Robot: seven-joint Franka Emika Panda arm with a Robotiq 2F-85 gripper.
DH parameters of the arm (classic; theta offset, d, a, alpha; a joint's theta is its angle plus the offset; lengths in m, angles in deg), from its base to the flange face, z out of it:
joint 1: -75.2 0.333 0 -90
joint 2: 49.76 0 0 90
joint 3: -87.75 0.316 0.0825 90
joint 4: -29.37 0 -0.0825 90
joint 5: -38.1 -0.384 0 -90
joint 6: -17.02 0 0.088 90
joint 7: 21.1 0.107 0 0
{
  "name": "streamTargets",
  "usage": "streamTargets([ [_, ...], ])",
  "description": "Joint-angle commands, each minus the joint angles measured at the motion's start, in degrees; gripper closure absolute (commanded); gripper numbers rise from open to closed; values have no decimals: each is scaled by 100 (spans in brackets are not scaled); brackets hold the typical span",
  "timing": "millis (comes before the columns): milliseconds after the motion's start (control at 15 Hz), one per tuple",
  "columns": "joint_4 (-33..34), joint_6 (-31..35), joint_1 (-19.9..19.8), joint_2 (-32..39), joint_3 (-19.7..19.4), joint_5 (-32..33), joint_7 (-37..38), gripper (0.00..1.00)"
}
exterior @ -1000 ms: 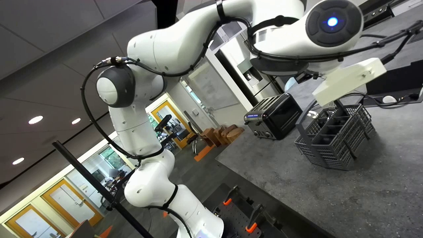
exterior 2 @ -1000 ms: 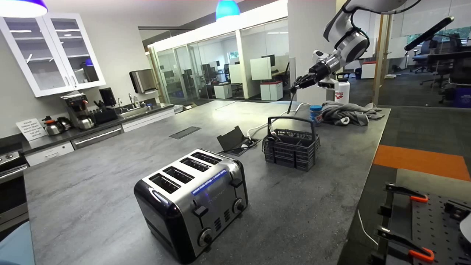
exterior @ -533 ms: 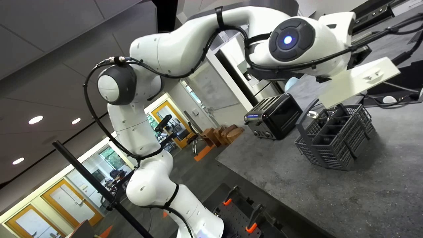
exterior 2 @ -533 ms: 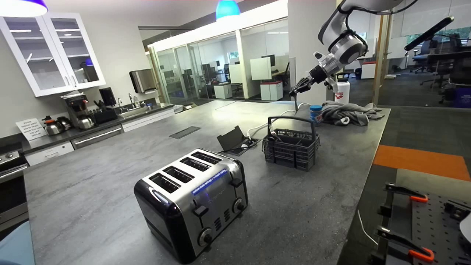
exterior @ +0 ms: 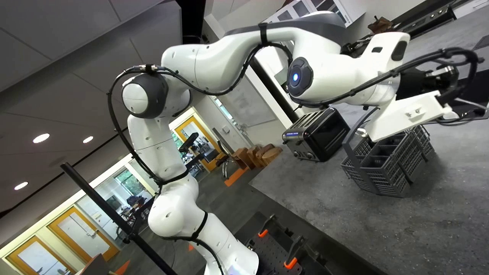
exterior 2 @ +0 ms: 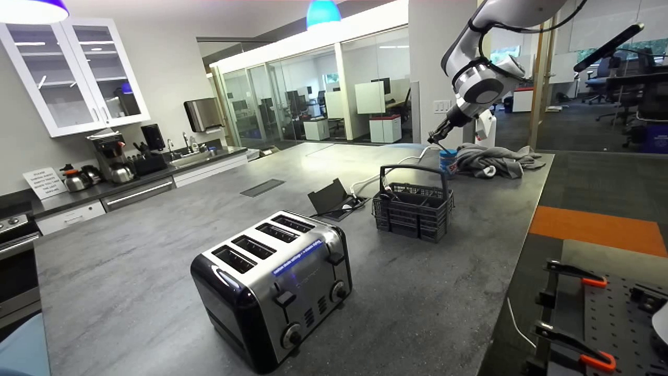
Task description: Take out one fork from the cutlery box and put it on the right side of the counter, take out another fork from the box and place it on the left side of the counter then take out a spoon from the box and place it in between the two forks
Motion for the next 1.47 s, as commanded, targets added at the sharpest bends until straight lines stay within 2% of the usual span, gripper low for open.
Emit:
streamTargets([
  [0,319,1083,69,493,-46,-680,-284,99],
  [200,648,1894,95,1048,-101,-1086,-256,99],
  [467,978,2791,80,1823,-102,-1043,295,99],
  [800,1195,2670,-12,2379,-9,-1019,737,99],
  [1133,1374,2641,7,2568,-7,-983,968,99],
  [1200,1375,2632,16,2568,-4,-967,958,71],
  [1267,1374,2611,26,2554,-2,-959,938,70],
  [1400,1340,2569,29,2499,30,-948,928,56],
])
